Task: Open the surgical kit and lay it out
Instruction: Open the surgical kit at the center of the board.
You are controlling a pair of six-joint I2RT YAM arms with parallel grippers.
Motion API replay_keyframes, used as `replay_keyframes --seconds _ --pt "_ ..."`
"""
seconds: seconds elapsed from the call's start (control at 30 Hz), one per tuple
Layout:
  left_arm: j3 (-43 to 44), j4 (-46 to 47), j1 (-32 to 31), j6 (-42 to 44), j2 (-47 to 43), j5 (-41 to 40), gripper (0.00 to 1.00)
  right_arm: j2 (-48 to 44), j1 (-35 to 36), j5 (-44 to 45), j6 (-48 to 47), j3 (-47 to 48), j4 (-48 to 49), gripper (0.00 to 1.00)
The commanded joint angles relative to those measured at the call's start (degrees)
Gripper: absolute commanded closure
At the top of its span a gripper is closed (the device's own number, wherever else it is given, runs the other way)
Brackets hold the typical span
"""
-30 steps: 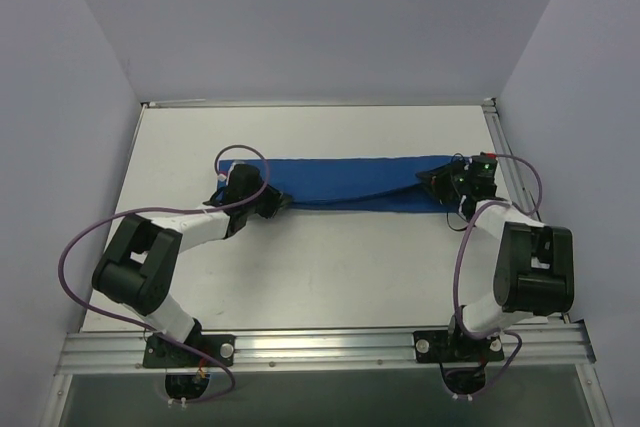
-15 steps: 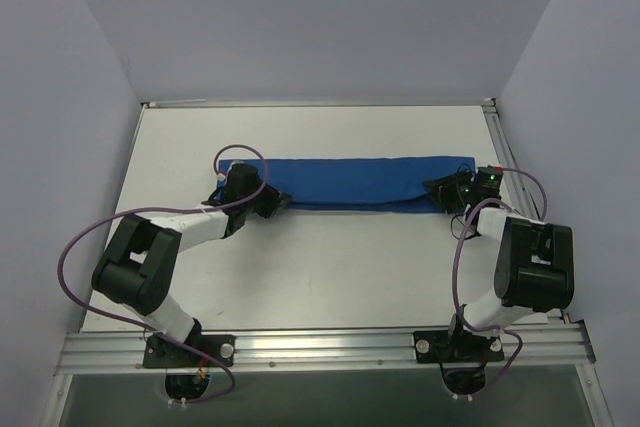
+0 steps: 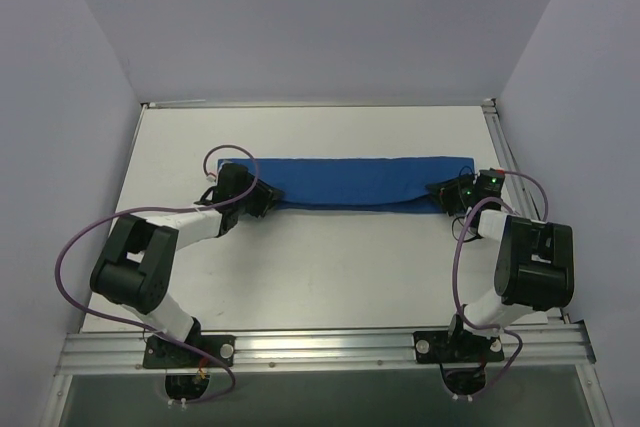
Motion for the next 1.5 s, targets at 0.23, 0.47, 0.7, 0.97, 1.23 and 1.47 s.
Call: replay_keyframes --seconds 0.23,0.47,0.7,0.97,1.23,1.47 --pt "0.04 2.79 0.84 0.45 1.69 0.19 0.65 -0.99 -0.87 -0.36 -1.60 1.94 -0.32 0.80" --pt "3.12 -4.49 1.11 8.51 -3.49 -4.90 0.98 -0.99 -0.96 -1.15 -6.96 6.06 -2.78 1.00" --pt "15.06 -15.73 0.93 20.13 -4.03 -10.88 0.98 -0.99 -0.34 0.78 -14.78 16.78 -9.81 1.00" --pt "31.58 -23.22 1.11 27.16 6.95 -9.21 0.98 8.04 1.85 0.17 -20.67 28.83 -10.70 1.00" --pt "49.05 -29.63 1.46 30.33 17.15 -9.83 0.98 19.30 3.17 -1.68 -21.82 40.60 -9.64 1.00" --pt "61.89 -32.36 3.30 32.35 26.81 -5.61 0.98 26.60 3.70 -1.76 -22.43 50.61 -9.72 1.00"
